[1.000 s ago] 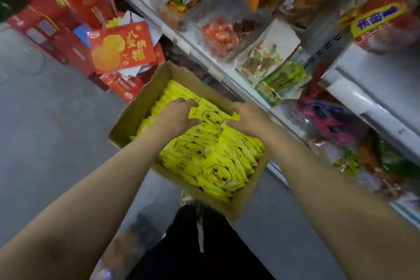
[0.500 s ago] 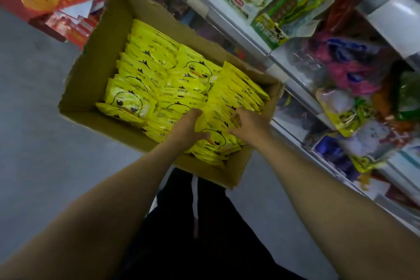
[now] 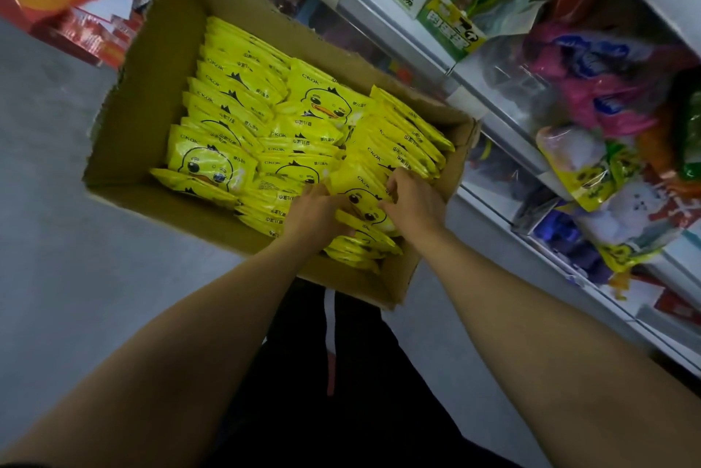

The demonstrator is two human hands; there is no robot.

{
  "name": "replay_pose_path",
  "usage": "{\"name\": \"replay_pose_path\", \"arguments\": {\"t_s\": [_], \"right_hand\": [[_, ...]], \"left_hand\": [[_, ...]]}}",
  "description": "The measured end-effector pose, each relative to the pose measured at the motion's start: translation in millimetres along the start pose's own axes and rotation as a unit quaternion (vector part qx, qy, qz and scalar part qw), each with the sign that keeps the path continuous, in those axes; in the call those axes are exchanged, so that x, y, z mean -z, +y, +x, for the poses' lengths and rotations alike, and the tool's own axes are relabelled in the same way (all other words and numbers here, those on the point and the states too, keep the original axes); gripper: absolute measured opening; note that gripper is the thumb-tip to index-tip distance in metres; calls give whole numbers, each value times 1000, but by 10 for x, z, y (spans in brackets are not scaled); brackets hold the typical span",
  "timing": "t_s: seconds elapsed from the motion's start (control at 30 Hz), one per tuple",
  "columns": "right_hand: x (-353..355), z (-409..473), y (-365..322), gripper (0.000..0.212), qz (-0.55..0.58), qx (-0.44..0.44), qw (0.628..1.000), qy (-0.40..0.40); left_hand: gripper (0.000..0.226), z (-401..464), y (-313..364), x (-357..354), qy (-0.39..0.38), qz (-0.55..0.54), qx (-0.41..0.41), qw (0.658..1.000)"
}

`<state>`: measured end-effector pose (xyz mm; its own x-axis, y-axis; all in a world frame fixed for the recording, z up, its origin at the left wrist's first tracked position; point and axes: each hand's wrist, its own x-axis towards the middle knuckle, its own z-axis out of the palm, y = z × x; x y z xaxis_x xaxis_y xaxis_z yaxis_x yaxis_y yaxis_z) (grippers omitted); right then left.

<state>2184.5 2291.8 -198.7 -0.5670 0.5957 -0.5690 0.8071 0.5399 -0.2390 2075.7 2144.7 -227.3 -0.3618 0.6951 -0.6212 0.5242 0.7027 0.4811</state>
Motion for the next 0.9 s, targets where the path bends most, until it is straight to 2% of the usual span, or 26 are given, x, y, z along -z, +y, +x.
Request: {"name": "replay_pose_path", "arguments": {"t_s": [0.1,0.23,0.3,0.4,0.57,0.7,0.8,0.83,0.9], "right_hand": [[-32,15,23,21,31,-12,999,1],[111,38,-23,14,146,15,988,-54],[259,19,-59,14,196,30,978,-57],[526,-29,-96,11,257,34,966,0],[1069,-187,-47,11,232,65,966,90],[1453,-331,121,24,216,39,968,122],[1739,-515,272,28,280,29,952,120],[1834,-602,332,35,307,28,944,117],[2035,-839,478,53,351,42,929,113]], "left_hand": [[49,-51,-58,-34,1,-22,-7,1000],[31,-165,-135,101,-42,-123,2,992],[29,-234,-136,239,-49,-168,9,985],[39,-327,-76,482,-64,-206,13,976],[63,-551,256,886,-100,-305,40,946],[68,-772,580,1153,-142,-354,53,923],[68,-914,884,1303,-159,-371,37,914],[64,-982,1026,1357,-172,-366,27,914],[36,-1142,1367,1445,-193,-348,-2,917]]}}
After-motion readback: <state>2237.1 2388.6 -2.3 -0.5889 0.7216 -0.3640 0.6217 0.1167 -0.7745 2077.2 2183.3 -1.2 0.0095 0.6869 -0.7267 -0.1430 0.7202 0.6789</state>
